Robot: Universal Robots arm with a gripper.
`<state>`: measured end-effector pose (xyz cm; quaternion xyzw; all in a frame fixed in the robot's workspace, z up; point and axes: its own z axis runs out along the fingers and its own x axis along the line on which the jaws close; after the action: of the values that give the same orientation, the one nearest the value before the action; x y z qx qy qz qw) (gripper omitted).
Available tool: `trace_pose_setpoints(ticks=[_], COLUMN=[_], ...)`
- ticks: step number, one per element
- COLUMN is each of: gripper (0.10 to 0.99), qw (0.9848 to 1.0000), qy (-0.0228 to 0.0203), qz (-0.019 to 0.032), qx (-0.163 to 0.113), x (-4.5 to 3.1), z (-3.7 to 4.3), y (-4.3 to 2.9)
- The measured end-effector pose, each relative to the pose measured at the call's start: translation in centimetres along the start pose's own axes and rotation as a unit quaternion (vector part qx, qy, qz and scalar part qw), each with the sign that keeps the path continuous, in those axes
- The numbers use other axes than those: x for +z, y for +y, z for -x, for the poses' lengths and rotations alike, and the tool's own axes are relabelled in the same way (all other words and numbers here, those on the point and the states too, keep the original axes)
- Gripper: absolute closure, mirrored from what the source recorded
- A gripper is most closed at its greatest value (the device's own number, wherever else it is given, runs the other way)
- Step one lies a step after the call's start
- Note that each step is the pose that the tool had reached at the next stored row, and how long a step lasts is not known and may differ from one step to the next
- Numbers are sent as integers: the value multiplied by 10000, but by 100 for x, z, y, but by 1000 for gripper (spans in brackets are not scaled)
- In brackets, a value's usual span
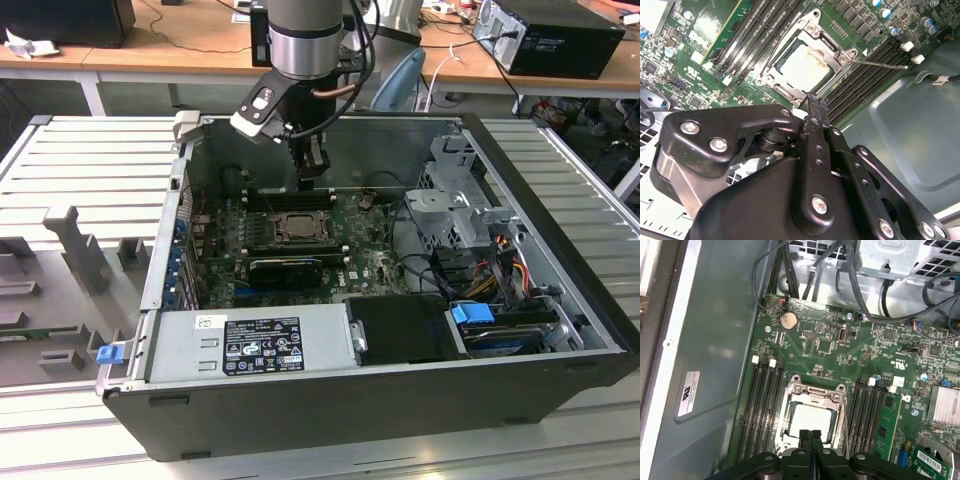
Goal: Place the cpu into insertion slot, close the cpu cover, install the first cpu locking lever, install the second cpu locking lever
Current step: 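Install the first cpu locking lever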
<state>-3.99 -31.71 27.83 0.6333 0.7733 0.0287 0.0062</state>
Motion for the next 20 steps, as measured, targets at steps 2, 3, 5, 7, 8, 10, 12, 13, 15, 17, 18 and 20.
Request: trace_pose_setpoints(ticks=[2,3,5,7,8,10,12,13,15,17,18,20], gripper=[980,980,980,980,980,980,980,980,980,980,980,980], qw=[10000,9999,9995,9989,9985,9973,9949,9940,9905,9883,9874,9841], qy=[2,5,16,25,29,38,47,50,63,65,67,76], qz=[-1,-3,-8,-13,-15,-20,-29,-31,-39,-46,-48,-52], qx=[-50,-109,-312,-477,-551,-737,-1012,-1089,-1370,-1524,-1582,-1775], x=[0,0,0,0,0,0,0,0,0,-1,-1,0], z=[0,0,0,0,0,0,0,0,0,0,0,0], y=[0,0,0,0,0,0,0,0,0,0,0,0])
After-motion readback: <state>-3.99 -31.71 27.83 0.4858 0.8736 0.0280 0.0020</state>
